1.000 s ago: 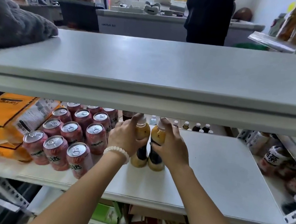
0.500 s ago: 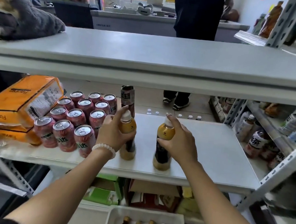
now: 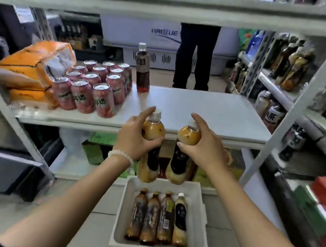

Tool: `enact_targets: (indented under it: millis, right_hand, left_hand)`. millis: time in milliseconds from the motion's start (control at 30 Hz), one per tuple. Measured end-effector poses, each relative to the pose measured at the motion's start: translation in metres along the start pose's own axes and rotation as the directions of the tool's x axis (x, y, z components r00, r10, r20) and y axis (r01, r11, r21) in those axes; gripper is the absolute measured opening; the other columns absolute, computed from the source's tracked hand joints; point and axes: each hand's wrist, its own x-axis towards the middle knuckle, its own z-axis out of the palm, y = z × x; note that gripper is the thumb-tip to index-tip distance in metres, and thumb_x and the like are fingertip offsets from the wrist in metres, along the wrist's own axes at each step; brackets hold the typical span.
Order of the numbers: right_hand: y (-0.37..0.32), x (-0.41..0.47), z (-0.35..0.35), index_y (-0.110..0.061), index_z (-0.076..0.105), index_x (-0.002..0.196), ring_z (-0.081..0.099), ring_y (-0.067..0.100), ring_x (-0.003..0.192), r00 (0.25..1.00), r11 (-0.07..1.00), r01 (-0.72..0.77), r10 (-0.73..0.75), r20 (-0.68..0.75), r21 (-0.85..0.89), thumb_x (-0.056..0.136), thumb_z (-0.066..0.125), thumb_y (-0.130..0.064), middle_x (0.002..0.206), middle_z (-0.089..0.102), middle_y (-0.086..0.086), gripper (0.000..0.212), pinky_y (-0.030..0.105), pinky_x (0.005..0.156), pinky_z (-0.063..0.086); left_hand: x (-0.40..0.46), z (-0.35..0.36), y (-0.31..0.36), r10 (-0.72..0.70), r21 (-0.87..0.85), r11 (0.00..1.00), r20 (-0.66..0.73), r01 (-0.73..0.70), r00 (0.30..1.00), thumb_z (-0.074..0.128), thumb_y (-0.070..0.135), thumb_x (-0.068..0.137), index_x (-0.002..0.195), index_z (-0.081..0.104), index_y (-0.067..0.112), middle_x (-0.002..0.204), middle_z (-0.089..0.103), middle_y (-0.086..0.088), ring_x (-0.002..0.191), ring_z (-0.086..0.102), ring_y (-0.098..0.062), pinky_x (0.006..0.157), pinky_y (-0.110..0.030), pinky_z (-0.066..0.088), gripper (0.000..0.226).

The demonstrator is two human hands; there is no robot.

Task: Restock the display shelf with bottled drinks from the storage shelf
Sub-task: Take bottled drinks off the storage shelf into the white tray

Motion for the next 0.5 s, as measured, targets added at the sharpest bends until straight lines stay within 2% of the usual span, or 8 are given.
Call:
enact_targets:
  millis: [100,200,333,433,500]
  right_hand:
    - [0.031,-0.033,0.028,-0.046,0.033,0.136,0.059,0.024,0.107,0.999,0.999,-0.04,0.041,0.031,-0.03,0.069,0.075,-0.039,0.12,0.059,0.001,0.08,0.033,0.082,0.049]
    - [0.062,-0.054,0.057,-0.043,0.037,0.136,0.059,0.02,0.106,0.994,0.997,-0.069,0.071,0.08,-0.024,0.068,0.077,-0.035,0.117,0.06,-0.005,0.079,0.037,0.082,0.052]
    - [0.106,-0.07,0.095,-0.041,0.04,0.135,0.059,0.023,0.103,0.97,0.982,-0.187,0.188,0.152,-0.02,0.062,0.078,-0.035,0.112,0.062,0.002,0.083,0.036,0.085,0.051]
    - [0.134,-0.071,0.119,-0.042,0.037,0.138,0.056,0.022,0.103,0.92,0.956,-0.285,0.291,0.262,-0.063,0.064,0.079,-0.03,0.109,0.06,0.002,0.086,0.031,0.086,0.047]
    - [0.149,-0.072,0.136,-0.043,0.034,0.139,0.056,0.023,0.106,0.89,0.941,-0.325,0.337,0.307,-0.091,0.065,0.078,-0.028,0.114,0.059,0.003,0.088,0.03,0.086,0.047]
  left_hand:
    - [-0.041,0.026,-0.017,-0.016,0.01,1.0,0.053,0.016,0.998,0.081,0.029,0.067,0.138,0.043,0.032,0.102,0.061,-0.009,0.088,0.058,-0.023,0.076,-0.027,0.043,0.08]
    - [-0.069,0.053,-0.04,-0.059,0.03,0.998,0.103,0.056,0.993,0.081,0.032,0.066,0.136,0.045,0.031,0.1,0.062,-0.008,0.088,0.06,-0.021,0.076,-0.027,0.045,0.079]
    - [-0.098,0.09,-0.07,-0.146,0.06,0.989,0.175,0.138,0.974,0.08,0.03,0.068,0.136,0.047,0.027,0.099,0.062,-0.008,0.086,0.059,-0.021,0.077,-0.029,0.048,0.076]
    - [-0.094,0.114,-0.089,-0.252,0.027,0.968,0.078,0.251,0.964,0.071,0.016,0.079,0.131,0.054,0.021,0.088,0.059,-0.006,0.074,0.056,-0.017,0.076,-0.039,0.053,0.055]
    - [-0.081,0.13,-0.097,-0.23,0.036,0.973,0.021,0.23,0.973,0.065,0.013,0.083,0.131,0.056,0.019,0.091,0.06,-0.007,0.073,0.054,-0.015,0.074,-0.032,0.051,0.049]
